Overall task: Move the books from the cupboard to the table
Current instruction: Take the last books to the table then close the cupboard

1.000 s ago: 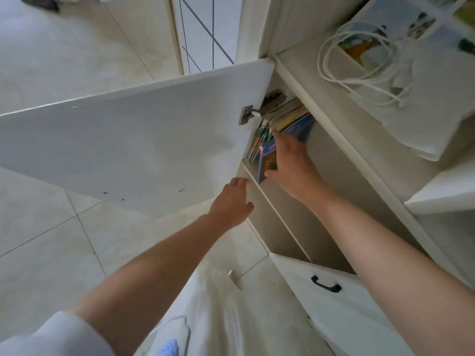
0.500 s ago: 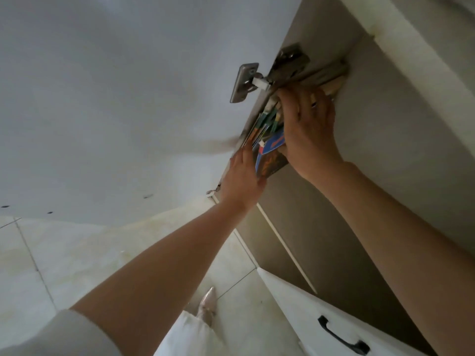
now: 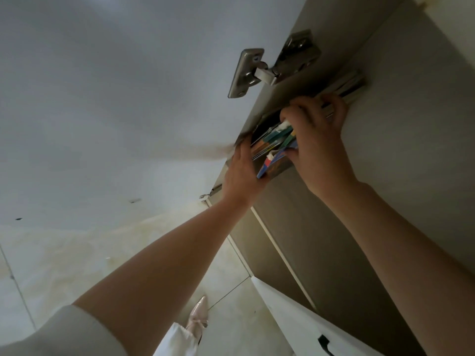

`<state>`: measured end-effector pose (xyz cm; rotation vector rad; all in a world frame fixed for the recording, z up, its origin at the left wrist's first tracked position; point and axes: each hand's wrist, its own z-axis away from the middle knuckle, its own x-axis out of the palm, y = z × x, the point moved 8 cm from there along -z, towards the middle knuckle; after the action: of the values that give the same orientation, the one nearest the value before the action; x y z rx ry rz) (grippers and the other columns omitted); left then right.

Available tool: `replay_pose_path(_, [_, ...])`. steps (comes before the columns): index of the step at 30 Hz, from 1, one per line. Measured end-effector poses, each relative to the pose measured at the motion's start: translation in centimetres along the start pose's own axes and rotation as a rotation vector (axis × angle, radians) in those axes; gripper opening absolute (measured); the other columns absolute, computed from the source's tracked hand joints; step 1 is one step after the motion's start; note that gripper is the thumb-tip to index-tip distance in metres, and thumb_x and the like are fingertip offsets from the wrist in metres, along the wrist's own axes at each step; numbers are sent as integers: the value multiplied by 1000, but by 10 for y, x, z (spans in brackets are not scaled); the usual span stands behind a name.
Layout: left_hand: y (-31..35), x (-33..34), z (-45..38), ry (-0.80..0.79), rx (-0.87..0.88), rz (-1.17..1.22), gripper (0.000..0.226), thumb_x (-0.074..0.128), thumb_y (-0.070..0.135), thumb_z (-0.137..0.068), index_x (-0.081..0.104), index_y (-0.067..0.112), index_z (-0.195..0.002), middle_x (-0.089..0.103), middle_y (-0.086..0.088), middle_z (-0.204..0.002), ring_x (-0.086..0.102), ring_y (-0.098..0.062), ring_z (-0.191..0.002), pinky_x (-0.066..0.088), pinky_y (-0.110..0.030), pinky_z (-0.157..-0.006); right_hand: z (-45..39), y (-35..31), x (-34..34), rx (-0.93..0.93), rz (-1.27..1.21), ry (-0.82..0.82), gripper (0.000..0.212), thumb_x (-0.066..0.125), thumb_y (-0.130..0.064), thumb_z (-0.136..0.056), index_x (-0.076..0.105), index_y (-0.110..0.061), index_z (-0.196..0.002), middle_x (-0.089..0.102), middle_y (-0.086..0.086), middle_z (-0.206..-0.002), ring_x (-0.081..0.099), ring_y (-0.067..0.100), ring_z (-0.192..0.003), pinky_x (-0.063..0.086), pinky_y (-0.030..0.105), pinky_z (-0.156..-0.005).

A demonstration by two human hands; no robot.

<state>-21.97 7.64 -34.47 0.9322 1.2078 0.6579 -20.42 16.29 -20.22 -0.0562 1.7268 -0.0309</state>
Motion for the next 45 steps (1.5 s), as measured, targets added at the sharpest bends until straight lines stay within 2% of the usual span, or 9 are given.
replay_pose_path(8, [1, 15, -9, -108, -17, -6, 93, 78, 16, -68, 25, 18, -143, 35, -7, -141, 48, -28, -125, 51, -45, -96, 4, 4, -1, 8, -62, 14, 62, 80, -8, -67, 48, -19, -119, 43, 5, -137, 22, 38, -135, 49, 47, -92])
replay_pose_path(12, [-3, 17, -13, -152, -48, -1, 78, 77, 19, -72, 30, 23, -135, 53, -5, -133, 58, -27, -115, 56, -44, -86, 9, 6, -1, 21, -74, 32, 62, 80, -8, -67, 49, -17, -121, 42, 6, -139, 21, 37, -136, 48, 44, -94])
replay_pose_path(18, [1, 4, -21, -47, 27, -127, 63, 72, 33, -78, 42, 31, -134, 66, 1, -119, 65, -25, -102, 57, -41, -80, 9, 6, -1, 8, -62, 67, 61, 79, -5, -67, 50, -16, -119, 47, 7, -134, 24, 36, -131, 45, 40, -94])
replay_pose_path(24, [7, -2, -4, 31, 84, -203, 43, 67, 30, -84, 56, 21, -124, 71, -7, -108, 67, -31, -92, 56, -39, -77, 20, 1, -9, -13, -54, 88, 57, 79, -3, -65, 54, -15, -115, 52, 8, -127, 26, 38, -128, 48, 44, -88])
replay_pose_path(31, [2, -33, 52, 128, 110, -173, 51, 71, 28, -81, 53, 32, -128, 75, 1, -98, 71, -24, -79, 54, -32, -71, 43, -32, -27, -85, -114, 67, 57, 79, -8, -63, 56, -18, -115, 55, 2, -127, 34, 38, -128, 57, 44, -74])
replay_pose_path(34, [-5, -53, 71, 144, 144, -190, 50, 73, 29, -78, 52, 36, -123, 75, 6, -95, 71, -22, -76, 55, -33, -68, 58, -44, -31, -73, -152, 88, 58, 79, -15, -64, 55, -21, -117, 53, 1, -131, 36, 34, -127, 55, 38, -77])
replay_pose_path(41, [-27, -69, 81, 105, 97, -72, 46, 75, 24, -80, 64, 18, -124, 76, -3, -99, 72, -25, -84, 58, -38, -75, 59, -27, -20, 42, -298, 75, 84, 81, -22, -70, 36, -25, -141, 36, 6, -149, 27, 26, -139, 43, 42, -104])
replay_pose_path(43, [-29, -71, 77, 94, 102, -73, 46, 77, 23, -79, 64, 18, -123, 76, -2, -101, 73, -24, -86, 57, -35, -76, 59, -2, -17, 204, -398, 119, 109, 87, -24, -61, 21, -26, -148, 29, 7, -151, 24, 25, -141, 35, 42, -110])
replay_pose_path(45, [-36, -72, 73, 66, 71, -58, 45, 78, 23, -78, 65, 20, -121, 75, 0, -101, 72, -22, -87, 58, -35, -79, 61, 27, -7, 416, -589, 141, 128, 90, -23, -54, 5, -28, -150, 20, 8, -155, 21, 20, -142, 28, 28, -111])
